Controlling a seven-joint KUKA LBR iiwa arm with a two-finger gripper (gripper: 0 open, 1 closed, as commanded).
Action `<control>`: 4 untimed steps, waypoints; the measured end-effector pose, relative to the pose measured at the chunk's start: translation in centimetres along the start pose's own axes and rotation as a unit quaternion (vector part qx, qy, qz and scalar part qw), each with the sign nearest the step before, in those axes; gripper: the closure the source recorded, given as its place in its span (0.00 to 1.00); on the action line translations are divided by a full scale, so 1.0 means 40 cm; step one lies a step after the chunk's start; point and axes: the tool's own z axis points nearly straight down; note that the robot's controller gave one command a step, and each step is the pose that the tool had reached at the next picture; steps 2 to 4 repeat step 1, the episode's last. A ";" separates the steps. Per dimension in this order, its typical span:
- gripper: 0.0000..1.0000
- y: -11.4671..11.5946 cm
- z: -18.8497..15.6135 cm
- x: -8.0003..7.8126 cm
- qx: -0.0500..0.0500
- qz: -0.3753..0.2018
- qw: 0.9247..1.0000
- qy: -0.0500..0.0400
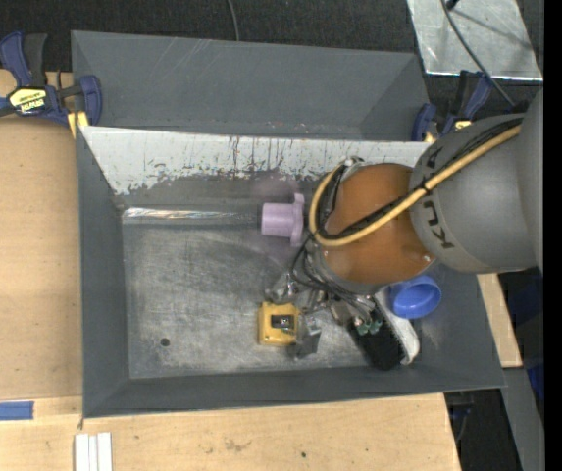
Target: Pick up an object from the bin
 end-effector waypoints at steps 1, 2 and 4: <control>1.00 -0.044 -0.320 -0.031 -0.001 -0.009 1.000 0.009; 1.00 -0.044 -0.320 -0.031 -0.001 -0.009 1.000 0.009; 1.00 -0.044 -0.320 -0.031 -0.001 -0.009 1.000 0.009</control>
Offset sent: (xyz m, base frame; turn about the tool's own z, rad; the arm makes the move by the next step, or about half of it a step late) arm 0.0000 0.0000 0.0000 0.0000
